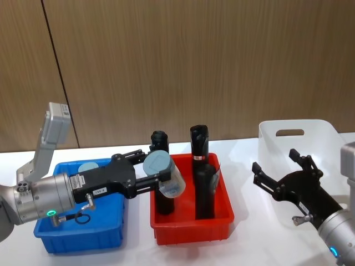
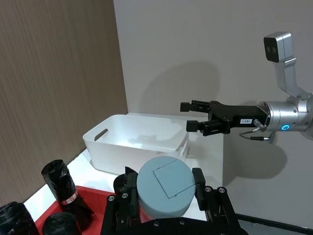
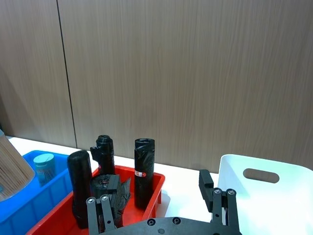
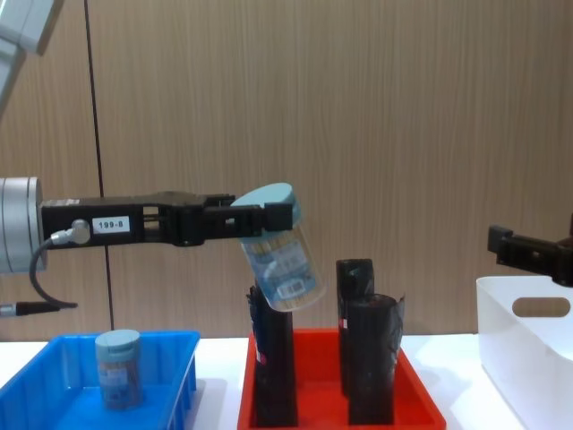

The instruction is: Pick the cotton swabs from the blue box and place them into the white box.

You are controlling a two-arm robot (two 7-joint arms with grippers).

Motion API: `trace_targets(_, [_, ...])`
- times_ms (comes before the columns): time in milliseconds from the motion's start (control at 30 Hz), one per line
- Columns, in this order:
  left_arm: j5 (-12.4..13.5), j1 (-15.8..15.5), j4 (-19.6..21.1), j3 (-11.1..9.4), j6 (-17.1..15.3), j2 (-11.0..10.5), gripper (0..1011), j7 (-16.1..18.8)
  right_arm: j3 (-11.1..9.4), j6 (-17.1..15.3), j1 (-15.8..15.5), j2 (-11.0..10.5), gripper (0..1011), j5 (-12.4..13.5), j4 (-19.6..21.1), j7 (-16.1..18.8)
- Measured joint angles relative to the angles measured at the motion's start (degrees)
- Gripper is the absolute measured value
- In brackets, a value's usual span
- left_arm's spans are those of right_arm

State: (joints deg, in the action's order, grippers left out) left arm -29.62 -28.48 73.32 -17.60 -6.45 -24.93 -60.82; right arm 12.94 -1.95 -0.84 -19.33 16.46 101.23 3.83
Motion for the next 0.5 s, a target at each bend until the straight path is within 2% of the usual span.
trace_targets(333, [0.30,-0.32,-0.16,-0.23,-0.19,-0.03,674,-0.14,-0.04,-0.01,0.03,0.00,1001,0.00,0.00,0.24])
trace_targets(500, [0.38,-0.40,-0.20,-0.29,-0.24,-0.05,674,-0.17,-0.17,-0.14,0.22,-0.18,1001,0.26,0.09,1.55])
